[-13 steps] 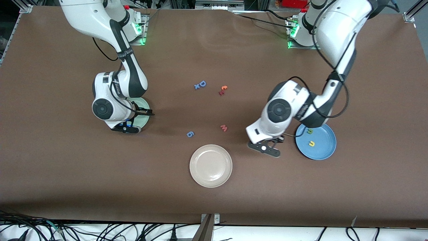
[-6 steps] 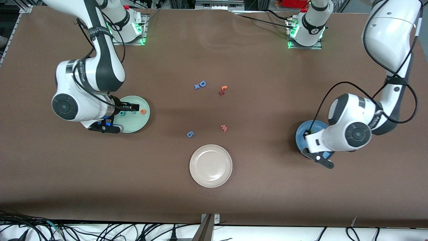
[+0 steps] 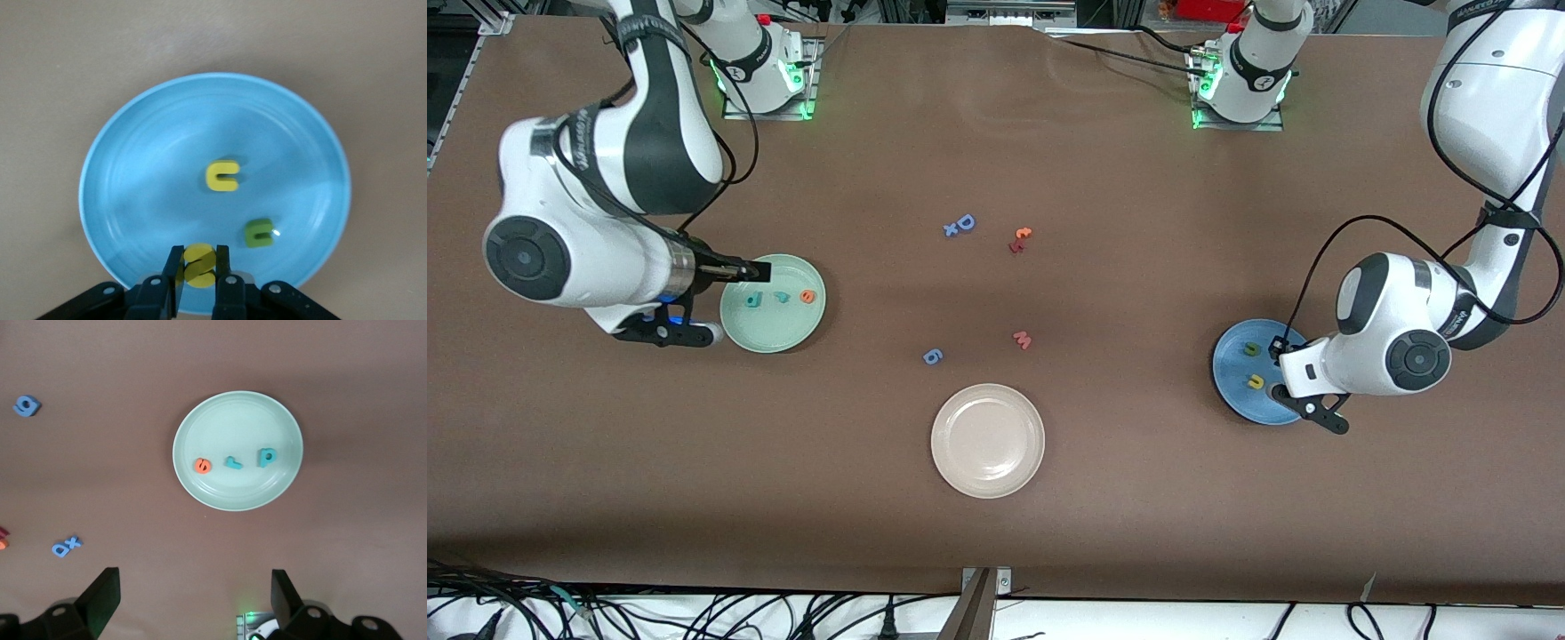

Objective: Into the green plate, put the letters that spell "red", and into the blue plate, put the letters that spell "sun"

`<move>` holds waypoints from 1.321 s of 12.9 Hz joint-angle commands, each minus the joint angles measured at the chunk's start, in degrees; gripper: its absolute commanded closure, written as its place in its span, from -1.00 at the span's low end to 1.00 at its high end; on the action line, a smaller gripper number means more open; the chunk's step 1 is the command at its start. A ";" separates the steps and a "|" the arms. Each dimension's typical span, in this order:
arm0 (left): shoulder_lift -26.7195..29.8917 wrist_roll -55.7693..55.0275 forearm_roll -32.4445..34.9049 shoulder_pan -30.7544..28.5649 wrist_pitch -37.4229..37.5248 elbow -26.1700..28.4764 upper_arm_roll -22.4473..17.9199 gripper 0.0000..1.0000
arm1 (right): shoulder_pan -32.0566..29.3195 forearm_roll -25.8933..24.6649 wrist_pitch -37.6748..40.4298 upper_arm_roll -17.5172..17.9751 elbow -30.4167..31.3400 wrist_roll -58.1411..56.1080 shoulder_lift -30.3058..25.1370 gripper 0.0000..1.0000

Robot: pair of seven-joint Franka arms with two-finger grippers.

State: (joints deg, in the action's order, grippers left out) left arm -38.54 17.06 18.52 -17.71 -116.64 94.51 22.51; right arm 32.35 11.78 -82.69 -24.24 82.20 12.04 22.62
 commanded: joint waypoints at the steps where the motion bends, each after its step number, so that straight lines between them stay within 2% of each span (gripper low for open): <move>1: 2.07 0.78 1.70 -1.89 -5.07 5.50 0.60 0.77 | 0.08 -2.54 2.45 -0.02 -1.43 -0.71 -4.32 -0.99; 4: 1.54 0.78 3.79 -2.15 -5.96 5.24 0.43 0.75 | -1.58 -5.00 2.45 1.29 -1.43 -0.62 -6.79 -0.99; 5: 0.67 0.78 4.42 -2.68 -7.36 5.33 0.43 0.69 | -4.63 -5.97 2.36 4.70 -1.43 -0.62 -8.28 -0.98; 6: 0.40 0.78 4.42 -3.29 -7.63 5.33 0.51 0.38 | -10.06 -8.33 2.10 10.91 -1.43 -0.53 -9.69 -0.98; 7: 0.40 0.78 4.42 -3.12 -7.63 5.24 0.51 -0.40 | -16.20 -12.09 1.49 18.19 -1.34 -0.53 -11.09 -0.98; 8: 0.66 0.34 4.34 -2.69 -6.85 4.98 0.69 -0.99 | -22.01 -15.44 0.87 25.23 -1.34 -0.44 -11.63 -0.98; 9: 1.18 -0.18 3.81 -2.59 -5.97 4.28 1.04 -1.00 | -25.37 -17.04 -0.78 28.86 -1.00 -0.53 -12.42 -0.98; 12: 4.60 -1.32 2.15 -2.77 -0.27 2.70 4.89 -1.00 | -26.46 -17.14 -7.28 28.99 2.86 -0.18 -13.74 -0.98; 14: 9.33 -5.62 0.47 -2.68 4.91 2.61 7.62 -1.00 | -27.68 -16.88 -8.89 29.60 4.02 0.61 -13.92 -0.99; 16: 13.21 -9.49 -2.06 -2.77 11.84 -0.01 10.78 -1.00 | -32.50 -16.52 -8.53 35.02 3.93 1.83 -13.66 -0.99; 17: 14.36 -10.11 -4.86 -2.77 15.62 -3.16 11.58 -1.00 | -33.66 -16.52 -8.88 36.36 3.84 1.84 -13.57 -0.99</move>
State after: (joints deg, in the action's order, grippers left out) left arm -27.89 8.63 17.50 -20.10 -106.74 94.03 32.75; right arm 2.40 -4.35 -90.57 8.09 84.48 12.88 10.61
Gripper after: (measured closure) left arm 0.000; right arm 0.000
